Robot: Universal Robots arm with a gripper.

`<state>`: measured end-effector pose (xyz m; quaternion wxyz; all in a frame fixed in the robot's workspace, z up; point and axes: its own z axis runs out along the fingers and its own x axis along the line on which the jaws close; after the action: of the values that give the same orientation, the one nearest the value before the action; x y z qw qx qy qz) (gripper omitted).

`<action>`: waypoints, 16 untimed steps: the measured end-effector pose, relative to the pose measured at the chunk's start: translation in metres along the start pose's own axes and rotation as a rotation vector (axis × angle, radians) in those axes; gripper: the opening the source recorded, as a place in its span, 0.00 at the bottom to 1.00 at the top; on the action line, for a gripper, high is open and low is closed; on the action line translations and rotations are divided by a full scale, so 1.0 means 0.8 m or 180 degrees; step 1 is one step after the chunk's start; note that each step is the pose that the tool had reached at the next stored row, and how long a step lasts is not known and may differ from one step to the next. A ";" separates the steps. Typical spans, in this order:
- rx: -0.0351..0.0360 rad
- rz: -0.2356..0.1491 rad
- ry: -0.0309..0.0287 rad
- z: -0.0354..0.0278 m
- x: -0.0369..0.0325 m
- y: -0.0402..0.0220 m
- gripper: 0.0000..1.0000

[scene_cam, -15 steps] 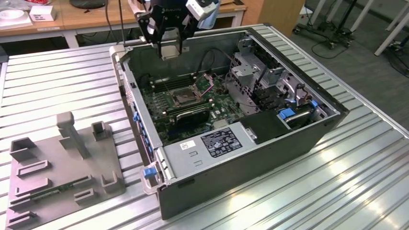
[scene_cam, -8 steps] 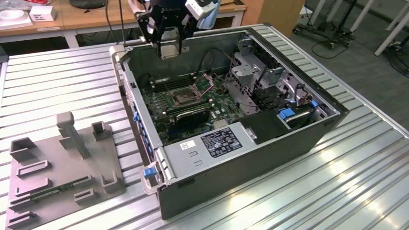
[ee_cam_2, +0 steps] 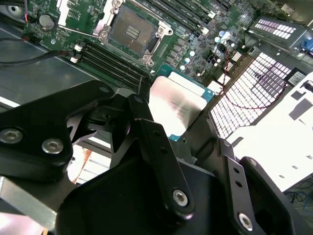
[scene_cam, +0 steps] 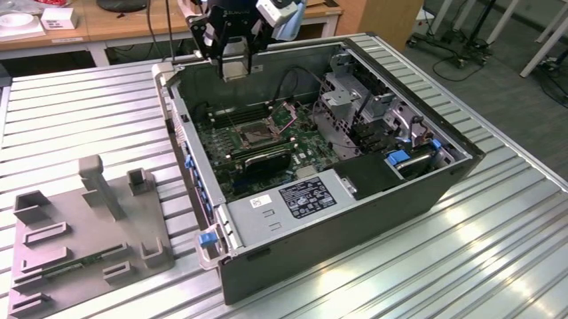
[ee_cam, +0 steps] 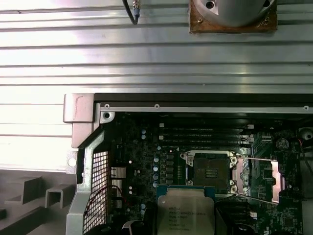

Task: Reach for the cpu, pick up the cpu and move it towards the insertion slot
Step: 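Pick up the cpu and move it towards the insertion slot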

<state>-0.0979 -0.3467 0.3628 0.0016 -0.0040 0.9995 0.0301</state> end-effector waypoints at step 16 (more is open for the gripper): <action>0.0000 0.0000 -0.0001 0.0019 0.0000 0.0088 0.55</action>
<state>-0.0979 -0.3396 0.3617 0.0017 -0.0040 0.9995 0.0300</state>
